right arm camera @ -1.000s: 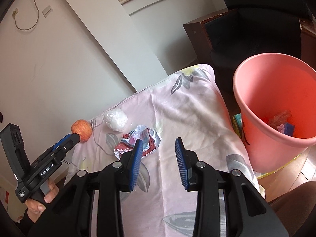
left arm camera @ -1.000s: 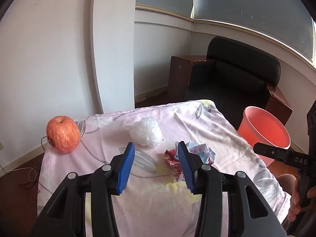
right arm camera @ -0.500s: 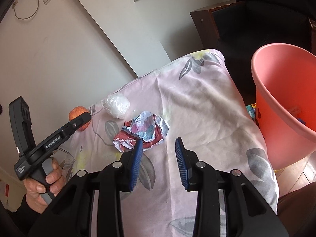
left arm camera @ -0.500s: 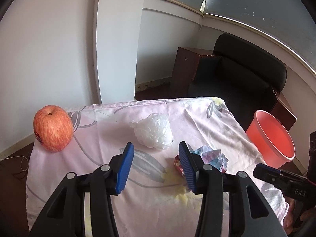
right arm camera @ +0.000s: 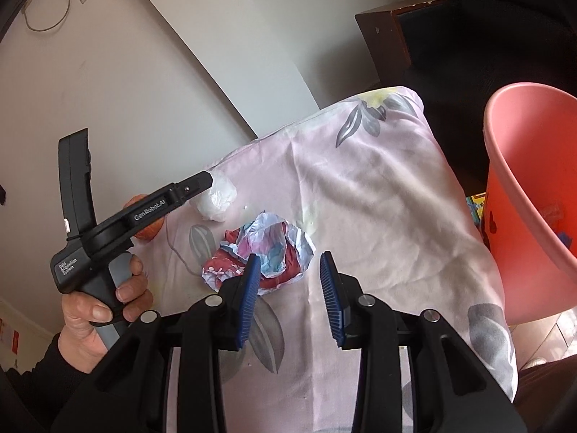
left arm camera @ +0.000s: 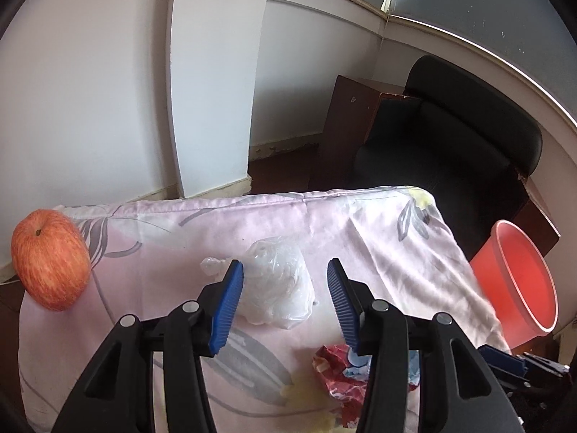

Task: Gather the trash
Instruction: 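Grasp the clear plastic bag with the left tool while the right tool grasps the red-and-blue wrapper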

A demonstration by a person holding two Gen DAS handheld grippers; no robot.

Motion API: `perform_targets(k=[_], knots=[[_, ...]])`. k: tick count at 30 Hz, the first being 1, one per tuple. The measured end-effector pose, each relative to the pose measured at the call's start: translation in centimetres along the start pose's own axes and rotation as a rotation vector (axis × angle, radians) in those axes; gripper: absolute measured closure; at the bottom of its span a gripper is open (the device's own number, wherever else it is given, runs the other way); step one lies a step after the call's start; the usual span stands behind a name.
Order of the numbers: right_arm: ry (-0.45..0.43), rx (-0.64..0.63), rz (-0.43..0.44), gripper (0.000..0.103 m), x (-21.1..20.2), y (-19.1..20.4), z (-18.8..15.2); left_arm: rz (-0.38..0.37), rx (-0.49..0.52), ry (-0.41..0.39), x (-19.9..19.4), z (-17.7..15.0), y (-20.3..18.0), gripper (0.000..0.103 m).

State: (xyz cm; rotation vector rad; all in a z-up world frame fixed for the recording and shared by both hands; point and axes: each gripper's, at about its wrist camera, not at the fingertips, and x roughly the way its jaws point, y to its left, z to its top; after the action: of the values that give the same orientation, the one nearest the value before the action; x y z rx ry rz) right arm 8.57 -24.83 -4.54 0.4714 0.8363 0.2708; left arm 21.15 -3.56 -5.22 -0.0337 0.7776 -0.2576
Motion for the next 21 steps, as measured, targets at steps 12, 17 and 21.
perform_targets(k=[12, 17, 21], knots=[[0.06, -0.051, 0.003, 0.054, 3.9, 0.4, 1.7, -0.001, -0.041, -0.031, -0.7, -0.6, 2.4, 0.096], [0.085, -0.091, -0.05, 0.054, 5.7, 0.7, 1.9, -0.029, -0.053, -0.059, -2.4, -0.7, 2.8, 0.096], [0.085, -0.106, -0.072, 0.054, 6.4, 0.9, 1.9, -0.044, -0.069, -0.067, -3.5, -0.9, 3.0, 0.096]])
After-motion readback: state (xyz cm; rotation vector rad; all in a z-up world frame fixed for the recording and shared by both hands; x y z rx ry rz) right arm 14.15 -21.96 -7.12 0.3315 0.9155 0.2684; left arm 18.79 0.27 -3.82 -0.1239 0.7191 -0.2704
